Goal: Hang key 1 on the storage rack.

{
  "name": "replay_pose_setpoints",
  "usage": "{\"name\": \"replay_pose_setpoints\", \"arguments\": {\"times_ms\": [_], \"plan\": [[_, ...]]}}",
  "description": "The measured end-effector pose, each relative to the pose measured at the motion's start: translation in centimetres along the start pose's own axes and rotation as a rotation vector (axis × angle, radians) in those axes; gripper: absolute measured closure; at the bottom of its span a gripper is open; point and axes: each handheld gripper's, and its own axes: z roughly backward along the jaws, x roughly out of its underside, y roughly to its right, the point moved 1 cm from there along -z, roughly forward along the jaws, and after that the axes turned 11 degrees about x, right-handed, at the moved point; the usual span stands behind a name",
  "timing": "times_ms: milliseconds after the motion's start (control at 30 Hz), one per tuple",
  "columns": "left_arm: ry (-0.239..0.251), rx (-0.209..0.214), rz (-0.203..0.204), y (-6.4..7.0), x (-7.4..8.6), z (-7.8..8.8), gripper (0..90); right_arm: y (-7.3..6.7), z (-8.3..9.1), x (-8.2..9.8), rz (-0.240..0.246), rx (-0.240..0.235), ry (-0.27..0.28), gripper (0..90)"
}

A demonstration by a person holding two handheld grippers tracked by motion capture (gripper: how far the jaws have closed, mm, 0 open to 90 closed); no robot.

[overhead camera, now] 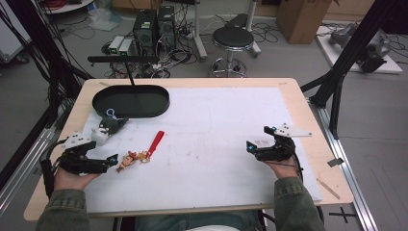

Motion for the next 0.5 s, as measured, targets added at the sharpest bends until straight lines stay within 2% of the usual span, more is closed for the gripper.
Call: {"name": "replay_pose_setpoints", "arguments": {"times_ms": [233,333,400,500], "plan": [[-0.055,0.015,-0.038,0.5,-2.4,-1.5,1.7,0.0,-0.2,0.0,0.008,0.003,-0.010,0.4],[-0.070,0.025,-0.046,0.6,-3.0,-2.0,1.7,-0.1,-0.2,0.1,0.005,0.004,-0.015,0.4],[-0.109,0.045,-0.045,0.8,-3.8,-2.8,1.7,-0.1,-0.2,0.1,0.009,0.007,-0.010,0.4],[-0.126,0.043,-0.056,0.9,-4.2,-3.3,1.7,0.0,-0.1,0.1,0.004,0.012,-0.012,0.4]]}}
